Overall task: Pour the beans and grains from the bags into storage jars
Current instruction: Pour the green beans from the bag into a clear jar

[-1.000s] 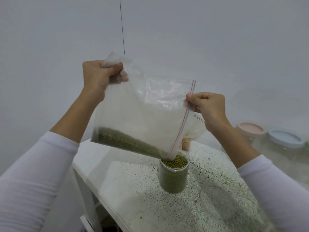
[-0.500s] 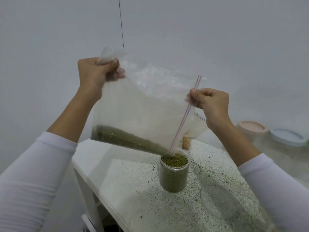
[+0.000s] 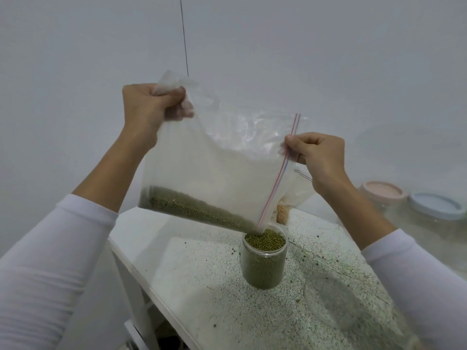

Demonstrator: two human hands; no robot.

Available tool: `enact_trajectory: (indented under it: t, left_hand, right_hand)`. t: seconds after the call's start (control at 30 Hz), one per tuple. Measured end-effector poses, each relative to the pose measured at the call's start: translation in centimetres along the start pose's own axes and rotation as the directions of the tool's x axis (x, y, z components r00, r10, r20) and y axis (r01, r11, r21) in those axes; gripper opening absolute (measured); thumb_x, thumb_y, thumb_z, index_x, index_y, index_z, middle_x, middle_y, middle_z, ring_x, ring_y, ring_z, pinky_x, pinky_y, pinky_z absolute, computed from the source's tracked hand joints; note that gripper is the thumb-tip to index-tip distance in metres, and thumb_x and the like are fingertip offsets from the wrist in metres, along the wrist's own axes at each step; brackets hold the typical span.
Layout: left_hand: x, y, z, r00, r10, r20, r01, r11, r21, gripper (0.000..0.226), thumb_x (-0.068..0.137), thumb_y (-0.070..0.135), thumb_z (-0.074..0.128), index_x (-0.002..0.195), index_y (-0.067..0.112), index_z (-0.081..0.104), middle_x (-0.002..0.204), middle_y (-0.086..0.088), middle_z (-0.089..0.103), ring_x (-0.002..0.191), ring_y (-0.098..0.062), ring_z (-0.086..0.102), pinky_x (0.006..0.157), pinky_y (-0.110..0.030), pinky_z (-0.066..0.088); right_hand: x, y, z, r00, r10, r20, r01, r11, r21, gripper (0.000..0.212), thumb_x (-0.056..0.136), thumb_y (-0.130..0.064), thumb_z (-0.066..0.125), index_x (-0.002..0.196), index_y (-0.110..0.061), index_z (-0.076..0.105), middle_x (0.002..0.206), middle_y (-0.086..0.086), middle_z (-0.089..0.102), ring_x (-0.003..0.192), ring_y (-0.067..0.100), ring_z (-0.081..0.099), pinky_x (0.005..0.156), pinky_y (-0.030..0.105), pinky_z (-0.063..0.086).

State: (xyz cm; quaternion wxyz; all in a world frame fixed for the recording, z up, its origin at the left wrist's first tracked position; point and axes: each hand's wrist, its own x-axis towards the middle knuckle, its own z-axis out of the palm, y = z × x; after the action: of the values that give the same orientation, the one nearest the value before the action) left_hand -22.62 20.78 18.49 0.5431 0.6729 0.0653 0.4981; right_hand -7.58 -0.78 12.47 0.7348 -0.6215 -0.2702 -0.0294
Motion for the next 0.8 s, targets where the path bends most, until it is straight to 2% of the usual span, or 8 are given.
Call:
enact_trajectory:
  t: [0.13, 0.3, 0.43, 0.5, 0.6, 0.73, 0.8]
  left_hand:
    - [0.14, -0.03, -0.21, 1.0, -0.008, -0.004, 0.008, 1.0, -0.02, 0.016, 0.084, 0.005, 0.069, 0.07, 0.003, 0.063, 0.053, 0.001, 0.064, 0.055, -0.02, 0.064, 0.083, -0.051, 0.054]
    - [0.23, -0.1, -0.45, 1.0, -0.002, -0.008, 0.002, 1.0, -0.024, 0.017, 0.084, 0.005, 0.069, 0.068, 0.005, 0.064, 0.053, 0.001, 0.064, 0.055, -0.019, 0.065, 0.081, -0.048, 0.054]
    - [0.3, -0.36, -0.67, 1.0, -0.02, 0.015, 0.02, 0.999, -0.034, 0.03, 0.083, 0.003, 0.07, 0.054, 0.011, 0.067, 0.053, -0.001, 0.063, 0.053, -0.02, 0.062, 0.077, -0.046, 0.053]
    - [0.29, -0.27, -0.66, 1.0, -0.029, 0.004, 0.029, 0.998, -0.054, 0.027, 0.082, 0.003, 0.07, 0.057, 0.011, 0.067, 0.053, -0.002, 0.064, 0.054, -0.02, 0.063, 0.077, -0.045, 0.054]
    - [0.12, -0.22, -0.44, 1.0, -0.004, 0.013, 0.004, 1.0, 0.0, 0.022, 0.084, 0.003, 0.069, 0.062, 0.005, 0.064, 0.052, 0.0, 0.063, 0.053, -0.02, 0.064, 0.078, -0.046, 0.054]
    - [-0.07, -0.23, -0.38, 1.0, -0.003, 0.015, 0.004, 1.0, -0.006, 0.026, 0.085, 0.005, 0.068, 0.06, 0.01, 0.067, 0.053, 0.002, 0.064, 0.054, -0.019, 0.065, 0.084, -0.054, 0.051]
    - [-0.06, -0.24, -0.34, 1.0, 0.003, 0.023, -0.003, 1.0, 0.025, 0.02, 0.086, 0.006, 0.067, 0.065, 0.006, 0.065, 0.053, 0.002, 0.065, 0.055, -0.019, 0.065, 0.084, -0.054, 0.051]
  right_hand:
    - [-0.14, -0.04, 0.13, 1.0, 0.002, -0.018, -0.002, 1.0, 0.007, 0.011, 0.082, -0.008, 0.071, 0.071, -0.007, 0.071, 0.073, 0.012, 0.07, 0.072, 0.027, 0.067, 0.075, 0.035, 0.059]
    - [-0.19, -0.27, 0.08, 1.0, 0.007, -0.006, -0.007, 0.999, 0.034, 0.01, 0.083, -0.007, 0.07, 0.075, -0.003, 0.07, 0.074, 0.013, 0.07, 0.068, 0.022, 0.067, 0.073, 0.033, 0.059]
    - [-0.27, -0.35, 0.06, 1.0, 0.007, 0.023, -0.008, 1.0, 0.005, 0.009, 0.083, -0.008, 0.07, 0.078, 0.0, 0.071, 0.075, 0.012, 0.07, 0.068, 0.018, 0.067, 0.072, 0.03, 0.059]
    - [-0.25, -0.44, -0.01, 1.0, -0.001, -0.008, 0.001, 1.0, 0.026, 0.009, 0.083, -0.008, 0.07, 0.076, -0.002, 0.07, 0.072, 0.011, 0.069, 0.065, 0.017, 0.067, 0.069, 0.027, 0.058]
    - [-0.38, -0.37, -0.05, 0.999, 0.002, 0.038, -0.002, 1.0, -0.002, 0.009, 0.083, -0.008, 0.071, 0.076, -0.003, 0.071, 0.072, 0.01, 0.07, 0.063, 0.015, 0.066, 0.067, 0.025, 0.057]
    - [-0.28, -0.07, -0.19, 1.0, 0.004, 0.006, -0.004, 1.0, 0.001, 0.009, 0.083, -0.008, 0.071, 0.077, -0.002, 0.071, 0.074, 0.012, 0.07, 0.066, 0.018, 0.066, 0.069, 0.027, 0.058]
    - [-0.23, -0.07, -0.29, 1.0, 0.012, 0.025, -0.012, 1.0, -0.012, 0.009, 0.082, -0.009, 0.071, 0.078, -0.001, 0.071, 0.075, 0.012, 0.071, 0.065, 0.017, 0.066, 0.07, 0.028, 0.057]
